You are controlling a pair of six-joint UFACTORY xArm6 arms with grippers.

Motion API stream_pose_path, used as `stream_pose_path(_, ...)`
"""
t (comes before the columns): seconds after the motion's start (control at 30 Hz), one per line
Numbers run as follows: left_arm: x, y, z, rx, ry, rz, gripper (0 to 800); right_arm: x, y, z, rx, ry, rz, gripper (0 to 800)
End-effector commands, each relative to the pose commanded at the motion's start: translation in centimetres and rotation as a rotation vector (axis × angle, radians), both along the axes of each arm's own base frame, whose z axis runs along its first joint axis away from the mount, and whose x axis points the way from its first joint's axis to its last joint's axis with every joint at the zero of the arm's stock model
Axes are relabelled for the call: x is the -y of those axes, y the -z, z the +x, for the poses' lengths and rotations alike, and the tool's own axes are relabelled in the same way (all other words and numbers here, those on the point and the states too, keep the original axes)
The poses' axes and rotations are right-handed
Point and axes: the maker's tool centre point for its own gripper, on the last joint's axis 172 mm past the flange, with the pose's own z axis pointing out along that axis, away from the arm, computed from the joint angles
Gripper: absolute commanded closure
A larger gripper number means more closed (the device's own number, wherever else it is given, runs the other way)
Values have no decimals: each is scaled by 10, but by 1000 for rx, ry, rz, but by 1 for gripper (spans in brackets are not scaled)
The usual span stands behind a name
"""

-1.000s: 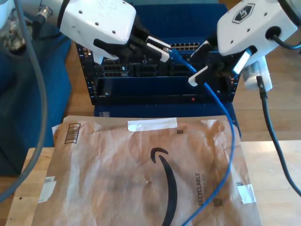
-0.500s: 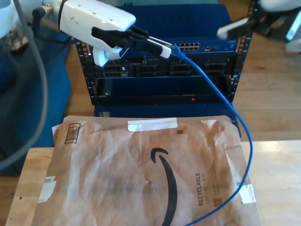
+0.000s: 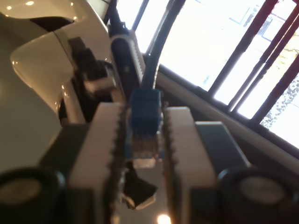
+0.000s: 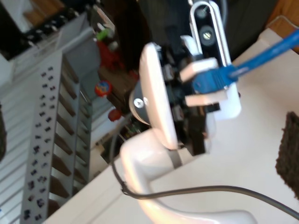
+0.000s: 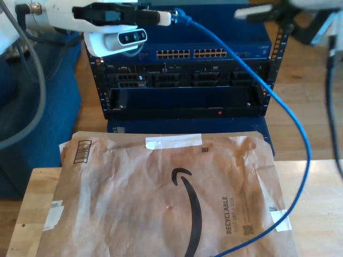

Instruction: Grab the cable and plug it in

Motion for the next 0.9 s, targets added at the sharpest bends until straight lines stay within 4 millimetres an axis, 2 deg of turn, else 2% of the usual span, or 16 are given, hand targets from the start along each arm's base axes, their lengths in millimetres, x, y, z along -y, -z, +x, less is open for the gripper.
stream_pose_path(0.13,-1,-2,2,-17,8,-20,795,-23,21,8,77,-22,-10,3)
stream_pose_path(0.23,-5,-5,-5,-32,46,-47,792,-21,19,19,161,2,-27,3)
stream_pose_path(0.57,-7,-10,-7,-51,65,-73,791,-46,33,-10,171,-69,-17,9)
stream_pose_path(0.67,-8,-11,-7,-50,65,-77,791,-46,41,-9,166,-64,-19,45)
stream_pose_path(0.9,-8,-12,-9,-49,74,-80,791,-45,44,-9,166,-58,-18,121)
